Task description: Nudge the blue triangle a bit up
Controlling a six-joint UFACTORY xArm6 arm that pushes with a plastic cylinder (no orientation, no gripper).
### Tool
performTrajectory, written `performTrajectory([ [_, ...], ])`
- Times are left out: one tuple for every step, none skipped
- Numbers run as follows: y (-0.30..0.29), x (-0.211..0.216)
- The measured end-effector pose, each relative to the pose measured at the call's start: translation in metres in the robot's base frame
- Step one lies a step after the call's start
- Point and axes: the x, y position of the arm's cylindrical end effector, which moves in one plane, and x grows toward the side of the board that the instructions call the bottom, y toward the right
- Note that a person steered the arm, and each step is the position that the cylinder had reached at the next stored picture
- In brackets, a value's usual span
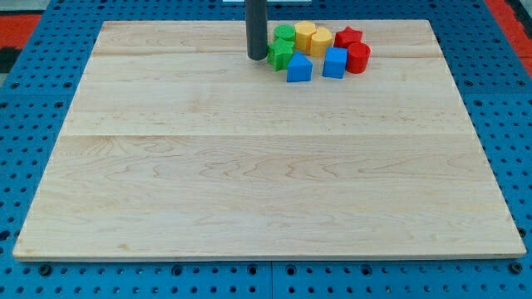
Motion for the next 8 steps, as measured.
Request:
performTrajectory([
  [-0.018,0.015],
  [-0.025,0.058],
  [0.007,0.085],
  [0.037,0.097],
  [0.091,0.101],
  [0.111,0.101],
  [0.126,0.101],
  [0.217,0.092],
])
